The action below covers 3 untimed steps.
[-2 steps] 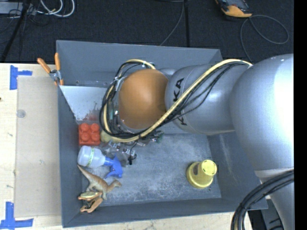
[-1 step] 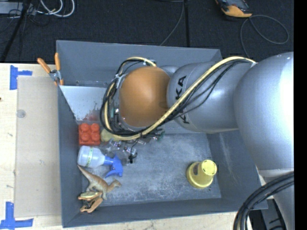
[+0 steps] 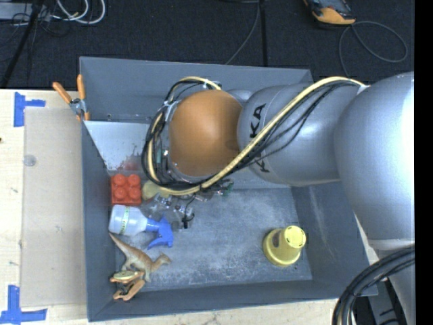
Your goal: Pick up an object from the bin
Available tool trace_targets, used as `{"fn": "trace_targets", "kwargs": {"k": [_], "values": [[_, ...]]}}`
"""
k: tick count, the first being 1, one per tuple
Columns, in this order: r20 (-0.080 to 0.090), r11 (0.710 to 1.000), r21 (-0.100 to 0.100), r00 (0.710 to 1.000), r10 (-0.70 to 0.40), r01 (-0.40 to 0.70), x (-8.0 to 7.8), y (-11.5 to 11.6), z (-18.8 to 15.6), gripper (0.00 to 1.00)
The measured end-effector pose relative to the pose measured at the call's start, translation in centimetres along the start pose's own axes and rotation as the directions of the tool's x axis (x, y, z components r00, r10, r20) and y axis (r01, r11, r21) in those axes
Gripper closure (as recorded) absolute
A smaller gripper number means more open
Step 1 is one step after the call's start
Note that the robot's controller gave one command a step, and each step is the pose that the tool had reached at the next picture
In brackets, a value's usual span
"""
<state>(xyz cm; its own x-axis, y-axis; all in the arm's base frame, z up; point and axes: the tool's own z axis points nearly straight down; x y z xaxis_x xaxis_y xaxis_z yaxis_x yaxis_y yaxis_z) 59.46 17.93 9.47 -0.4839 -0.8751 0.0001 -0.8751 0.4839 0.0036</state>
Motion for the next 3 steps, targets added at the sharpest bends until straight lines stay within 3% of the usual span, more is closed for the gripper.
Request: {"fn": "trace_targets", "kwargs": {"k": [3], "values": [[-0.003,1.0,-0.005,1.0,0.005,-0.005,0.1,0.2,-2.3,1.0]]}}
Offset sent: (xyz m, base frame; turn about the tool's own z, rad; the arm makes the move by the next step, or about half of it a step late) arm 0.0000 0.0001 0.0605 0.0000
